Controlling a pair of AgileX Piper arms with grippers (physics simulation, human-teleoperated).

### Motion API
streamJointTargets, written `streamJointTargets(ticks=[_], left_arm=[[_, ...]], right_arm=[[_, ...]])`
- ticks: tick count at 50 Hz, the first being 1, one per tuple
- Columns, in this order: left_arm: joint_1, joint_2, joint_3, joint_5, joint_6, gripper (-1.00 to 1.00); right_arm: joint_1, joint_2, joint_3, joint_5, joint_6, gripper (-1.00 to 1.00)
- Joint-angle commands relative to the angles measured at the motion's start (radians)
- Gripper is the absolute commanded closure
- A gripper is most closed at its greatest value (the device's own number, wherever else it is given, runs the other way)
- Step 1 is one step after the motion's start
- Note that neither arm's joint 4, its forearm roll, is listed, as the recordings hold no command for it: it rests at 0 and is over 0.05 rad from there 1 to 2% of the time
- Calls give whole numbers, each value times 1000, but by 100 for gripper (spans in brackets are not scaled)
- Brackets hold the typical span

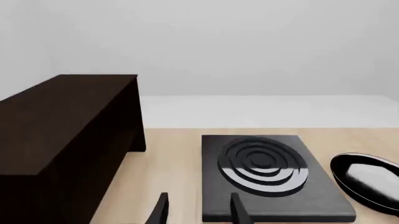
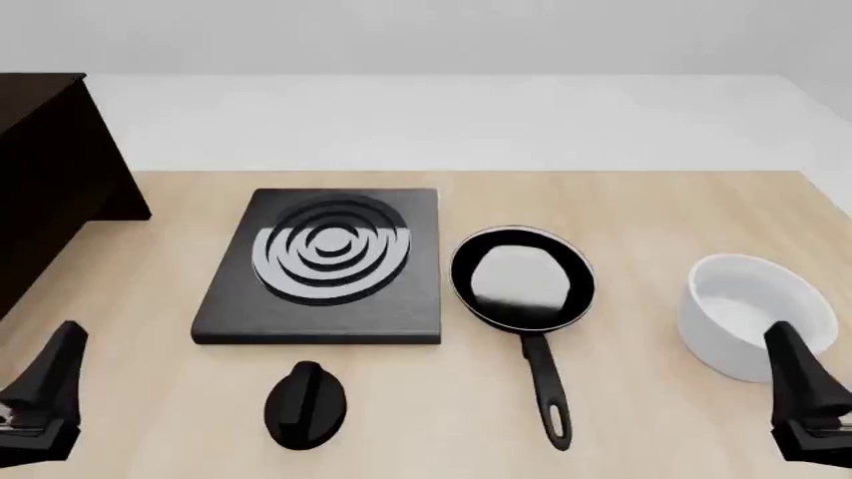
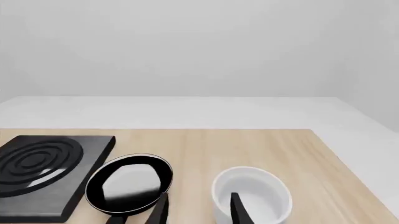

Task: Put the frying pan under the cabinet shelf.

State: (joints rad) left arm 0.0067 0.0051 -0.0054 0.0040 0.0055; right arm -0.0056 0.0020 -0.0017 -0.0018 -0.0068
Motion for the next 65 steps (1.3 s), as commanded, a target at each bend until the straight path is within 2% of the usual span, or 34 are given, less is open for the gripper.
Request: streamJointTargets(ticks=[1,5,8,10,11,14,15,16,17,19,20,22,24,25,26,27,29,31,32,35,36,41,45,46,48,49,50,51,52,53,54,58,63,65], left_arm=[[6,30,3,-21,-18,-100],[-2,64,1,-43,-30,-100],[-5,141,-6,-92,-82,-100],[-27,179,-28,-109,-83,-100],[-21,205,-44,-124,-76,-100],[-20,361,-127,-172,-138,-100],[-20,364,-141,-168,-110,-100],[-63,422,-172,-168,-130,-100],[-72,411,-204,-144,-163,-100],[-127,456,-252,-125,-107,-100],[-125,457,-264,-119,-132,-100],[-183,492,-295,-103,-125,-100],[-199,543,-319,-99,-165,-100],[-234,571,-331,-92,-147,-100],[-251,570,-347,-78,-200,-100],[-268,603,-370,-66,-177,-100],[-295,645,-399,-50,-218,-100],[-341,686,-448,-15,-203,-100],[-352,697,-473,1,-232,-100],[-394,737,-539,36,-235,-100],[-414,779,-577,55,-267,-100],[-474,852,-659,92,-313,-100],[-520,891,-719,128,-309,-100],[-565,944,-776,166,-302,-100],[-605,1005,-816,196,-327,-100],[-605,1005,-816,196,-327,-100],[-640,1024,-826,200,-416,-100],[-640,1025,-826,200,-416,-100],[-672,1028,-852,218,-364,-100],[-686,1040,-846,214,-435,-100],[-679,1051,-867,224,-395,-100],[-728,1103,-910,251,-432,-100],[-723,1179,-951,270,-445,-100],[-741,1205,-950,263,-474,-100]], right_arm=[[6,4,-3,0,3,-100],[6,5,-2,-2,0,-100],[7,2,-5,3,-5,-100],[6,2,-4,3,2,-100],[6,3,-3,1,-2,-100],[6,1,-5,5,0,-100],[6,1,-5,5,1,-100],[6,2,-3,1,-1,-100],[7,3,-3,0,-5,-100],[6,2,-5,4,1,-100],[6,2,-5,4,-1,-100],[7,3,-4,0,-5,-100],[6,4,-3,0,0,-100],[6,4,-3,-1,0,-100],[6,2,-6,4,-2,-100],[7,2,-5,2,-5,-100],[6,3,-5,2,0,-100],[6,4,-3,0,-2,-100],[7,4,-3,-1,-4,-100],[6,4,-4,1,-1,-100],[7,4,-4,0,-4,-100],[7,5,-3,-1,-3,-100],[6,7,-3,-3,-1,-100],[7,5,-3,-2,-5,-100],[6,5,-4,0,0,-100],[6,5,-4,0,0,-100],[7,3,-4,1,-4,-100],[7,3,-4,1,-4,-100],[7,5,-4,-1,-4,-100],[6,6,-4,-1,-1,-100],[6,6,-4,-1,-1,-100],[6,5,-4,0,-1,-100],[6,8,-3,-4,-1,-100],[7,11,-2,-8,-3,-100]])
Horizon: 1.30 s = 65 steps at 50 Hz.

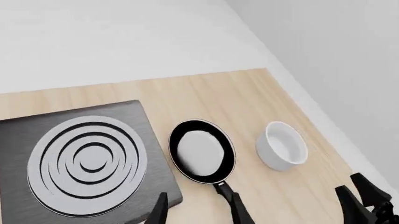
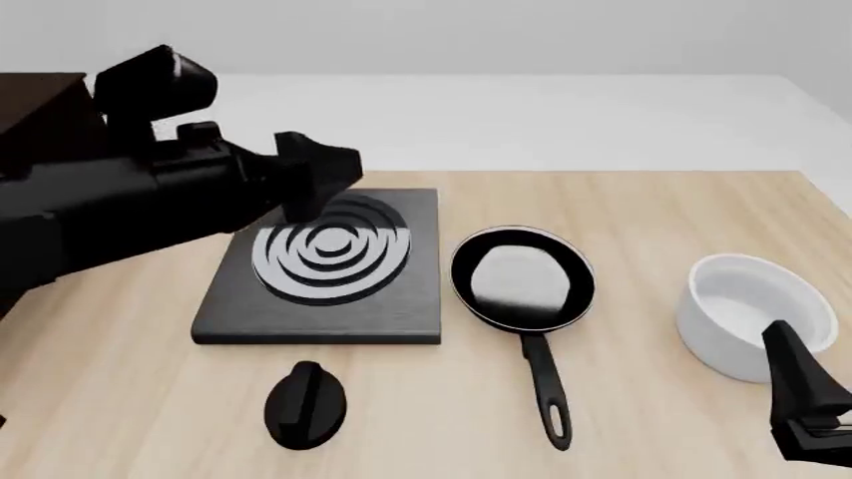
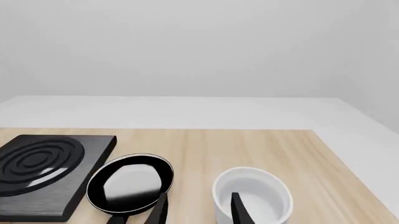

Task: Put the frying pan under the cabinet shelf.

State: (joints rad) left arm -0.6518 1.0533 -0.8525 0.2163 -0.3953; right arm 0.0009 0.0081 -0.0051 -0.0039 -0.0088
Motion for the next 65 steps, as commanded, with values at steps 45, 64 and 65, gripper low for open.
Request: streamJointTargets(ticks=[45,64,65], left_arm=[[-198,555,-268,-12,-219,-100],[-213,617,-195,-135,-249,-100],[-210,621,-186,-149,-255,-100]], right_arm=[[0,1,1,-2,0,-100],[1,2,2,-4,0,-100],[0,4,2,-7,0,-100]])
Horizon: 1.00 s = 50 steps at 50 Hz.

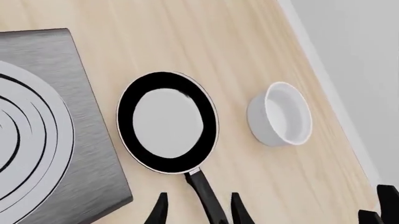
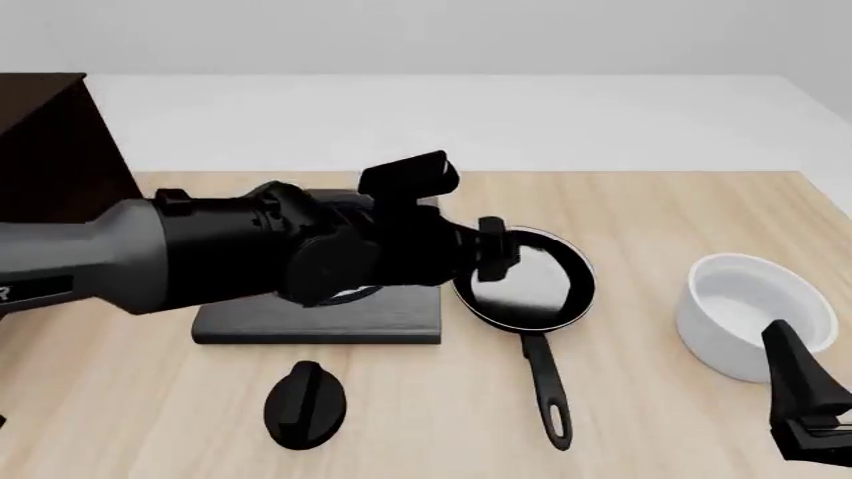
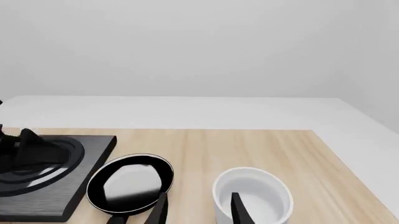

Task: Put the frying pan under the cabinet shelf.

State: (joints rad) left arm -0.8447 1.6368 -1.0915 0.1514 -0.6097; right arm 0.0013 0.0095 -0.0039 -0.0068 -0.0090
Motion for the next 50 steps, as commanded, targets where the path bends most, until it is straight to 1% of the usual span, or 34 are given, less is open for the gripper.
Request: streamJointTargets(ticks=[1,4,7,8,9,11,16,18,31,40,41,42,50], left_arm=[[-19,40,58,-90,-45,-100],[-28,57,84,-125,-63,-100],[-31,65,89,-137,-61,-100],[-40,68,103,-156,-84,-100],[-42,72,103,-158,-75,-100],[-49,80,124,-188,-99,-100],[-55,95,142,-218,-105,-100],[-53,106,155,-242,-120,-100],[-73,137,145,-264,-126,-100],[-93,162,149,-301,-150,-100],[-103,165,159,-318,-169,-100],[-103,165,156,-319,-163,-100],[-123,192,165,-352,-188,-100]], right_arm=[[0,2,1,-2,0,-100],[0,1,0,-1,0,-100],[0,-2,0,2,0,-100],[0,-3,-1,3,0,-100],[0,0,0,1,0,-100],[0,3,1,-4,0,-100],[0,4,1,-4,0,-100],[0,7,1,-8,0,-100],[0,9,1,-10,0,-100],[0,9,0,-9,0,-100],[0,8,0,-9,0,-100],[0,9,0,-9,-1,-100],[0,8,0,-9,0,-100]])
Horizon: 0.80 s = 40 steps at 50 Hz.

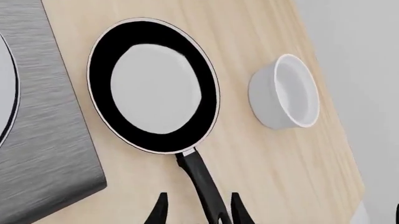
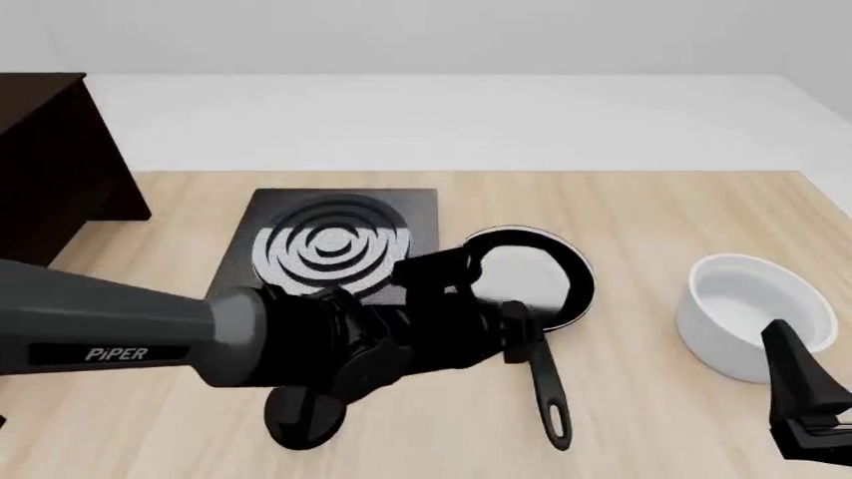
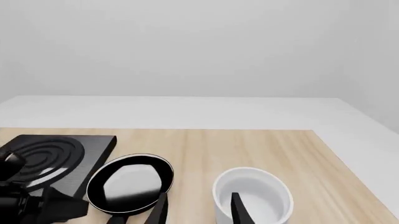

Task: Put the frying pan under the cabinet shelf.

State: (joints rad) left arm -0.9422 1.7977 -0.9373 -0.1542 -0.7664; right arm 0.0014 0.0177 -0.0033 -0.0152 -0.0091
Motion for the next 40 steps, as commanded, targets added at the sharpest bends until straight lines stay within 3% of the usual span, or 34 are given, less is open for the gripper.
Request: streamJointTargets(ticks=[1,6,40], left_arm=[[-28,35,12,-52,-35,-100],[-54,47,35,-92,-80,-100],[-123,175,14,-212,-137,-100]], right_arm=[[0,0,0,0,0,-100],[0,0,0,0,0,-100],[0,1,0,0,0,-100]])
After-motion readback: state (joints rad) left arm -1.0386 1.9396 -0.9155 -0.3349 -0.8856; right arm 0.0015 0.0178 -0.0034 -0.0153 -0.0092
